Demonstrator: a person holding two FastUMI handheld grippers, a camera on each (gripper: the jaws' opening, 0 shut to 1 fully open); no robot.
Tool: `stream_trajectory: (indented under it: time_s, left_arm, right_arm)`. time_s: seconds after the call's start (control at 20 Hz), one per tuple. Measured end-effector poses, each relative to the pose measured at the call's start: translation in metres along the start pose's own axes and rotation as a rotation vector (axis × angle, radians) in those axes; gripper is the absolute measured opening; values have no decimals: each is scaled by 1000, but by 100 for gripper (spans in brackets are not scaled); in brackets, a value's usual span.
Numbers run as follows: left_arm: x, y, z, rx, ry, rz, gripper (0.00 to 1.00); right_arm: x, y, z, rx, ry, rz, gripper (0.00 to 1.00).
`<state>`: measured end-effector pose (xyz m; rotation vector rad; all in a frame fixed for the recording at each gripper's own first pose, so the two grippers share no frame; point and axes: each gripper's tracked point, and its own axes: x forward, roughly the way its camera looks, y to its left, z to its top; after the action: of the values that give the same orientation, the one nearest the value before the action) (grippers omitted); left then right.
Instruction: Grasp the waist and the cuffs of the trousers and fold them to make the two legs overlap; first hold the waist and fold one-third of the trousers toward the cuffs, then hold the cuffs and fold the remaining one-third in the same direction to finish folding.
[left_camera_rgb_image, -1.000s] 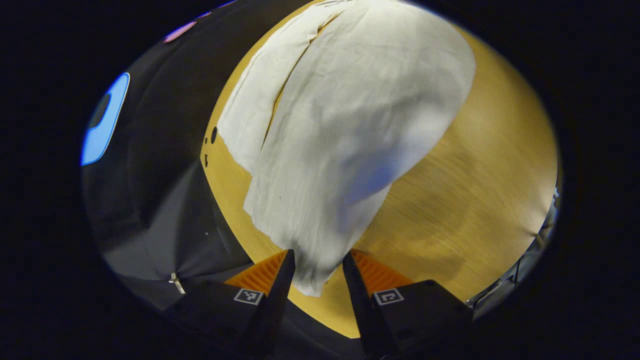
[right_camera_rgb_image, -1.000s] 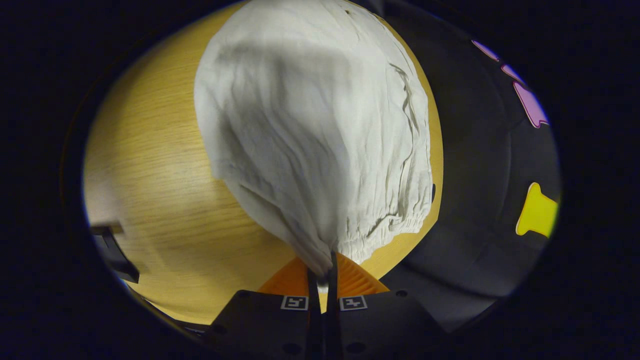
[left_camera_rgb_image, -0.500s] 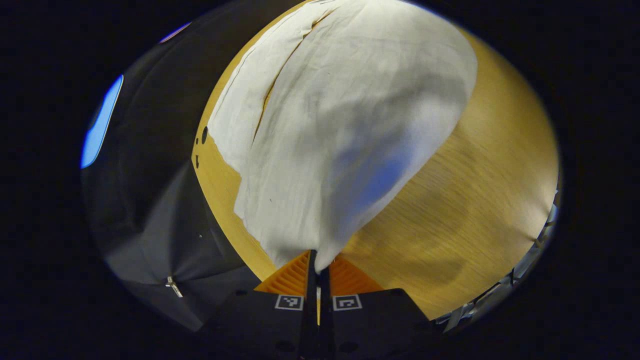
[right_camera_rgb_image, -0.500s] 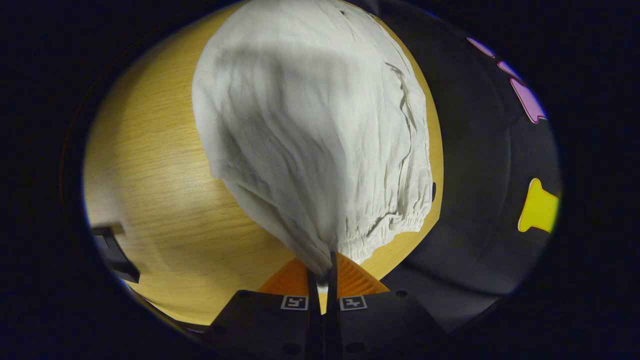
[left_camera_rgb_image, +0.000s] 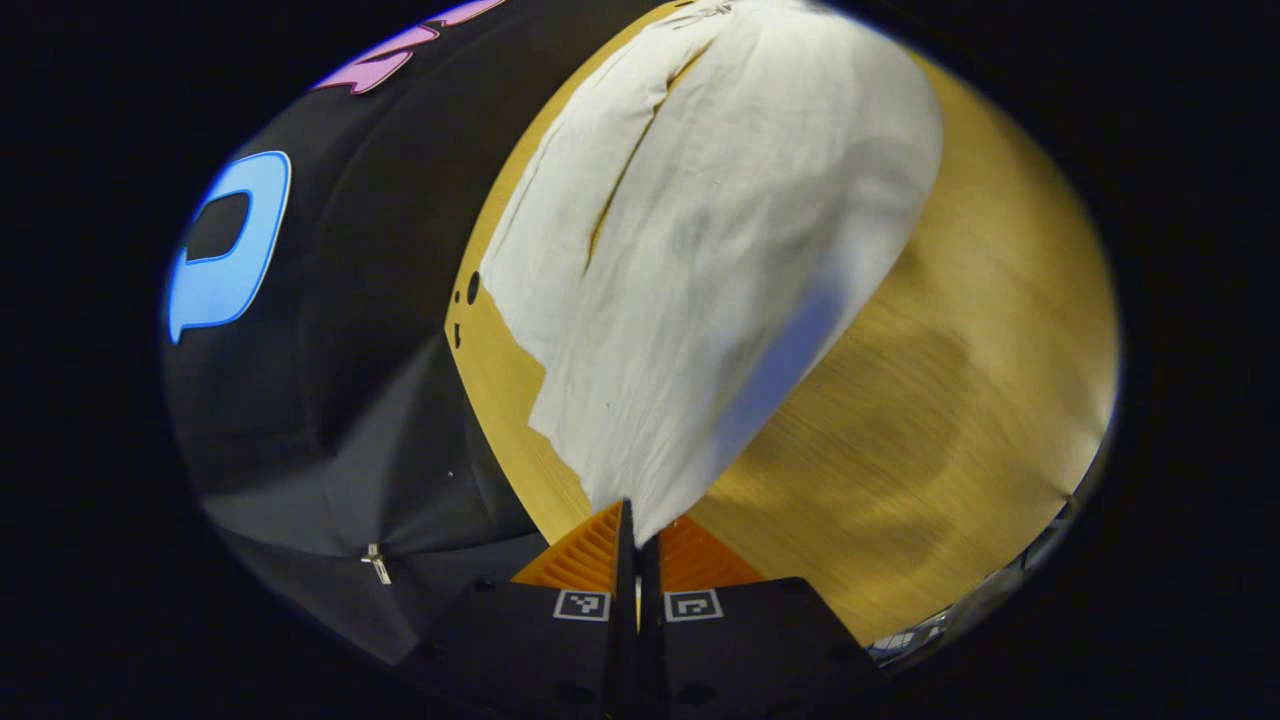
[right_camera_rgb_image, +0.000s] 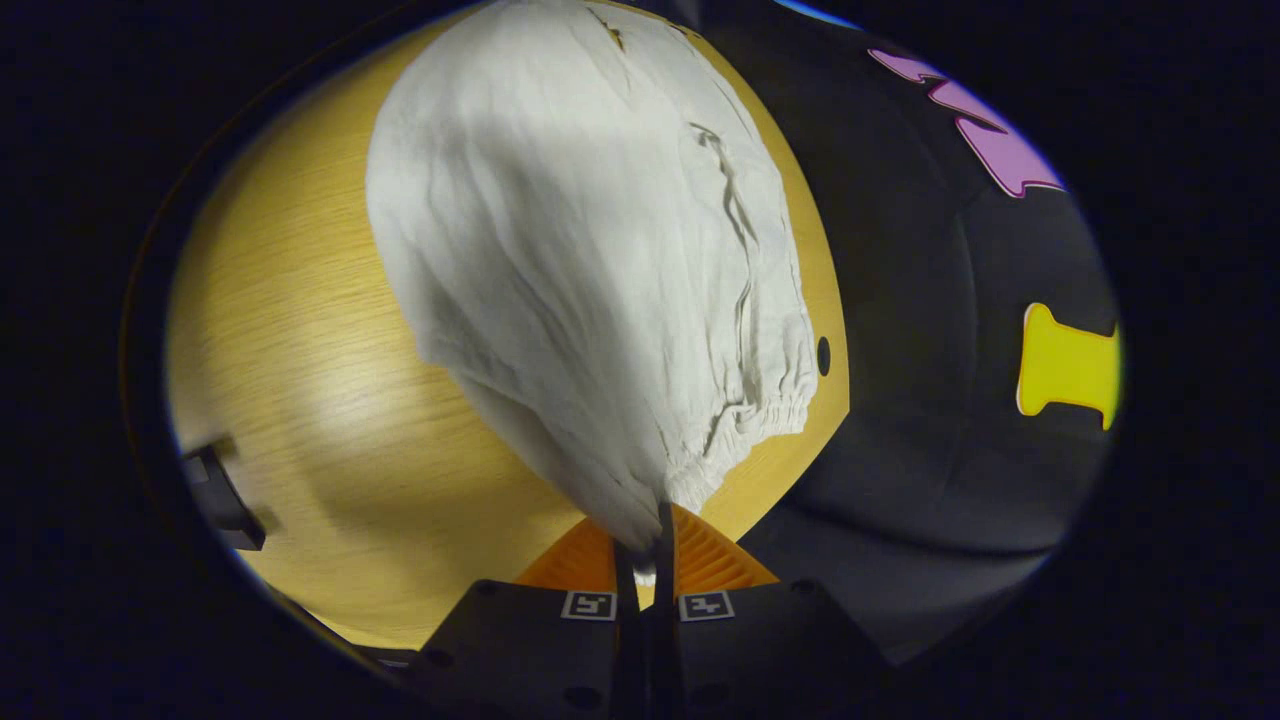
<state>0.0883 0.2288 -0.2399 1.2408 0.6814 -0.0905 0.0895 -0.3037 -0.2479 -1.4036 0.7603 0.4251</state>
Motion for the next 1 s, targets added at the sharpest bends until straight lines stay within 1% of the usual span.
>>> stream_trajectory:
  time_s: [0.15, 0.3, 0.35, 0.5, 0.7, 0.85, 1.0]
  left_arm:
    - [-11, 16, 9, -23, -19, 34, 5]
    - [-16, 43, 22, -54, -43, 70, 5]
    - [-15, 53, 29, -46, -60, 96, 6]
    - [-8, 84, 49, -7, -88, 130, 6]
    - [9, 127, 85, -17, -117, 163, 5]
    - [30, 161, 123, -44, -149, 190, 5]
    - [54, 189, 159, -27, -176, 207, 5]
  right_arm:
    - [-10, -16, 8, 19, -21, -44, 7]
    - [-12, -41, 13, 54, -44, -86, 8]
    - [-10, -50, 16, 63, -52, -101, 8]
    - [1, -76, 15, 99, -42, -136, 8]
    - [9, -108, 18, 224, -46, -176, 8]
    - [19, -139, 22, 349, -47, -211, 8]
    - [40, -167, 30, 483, -58, -241, 8]
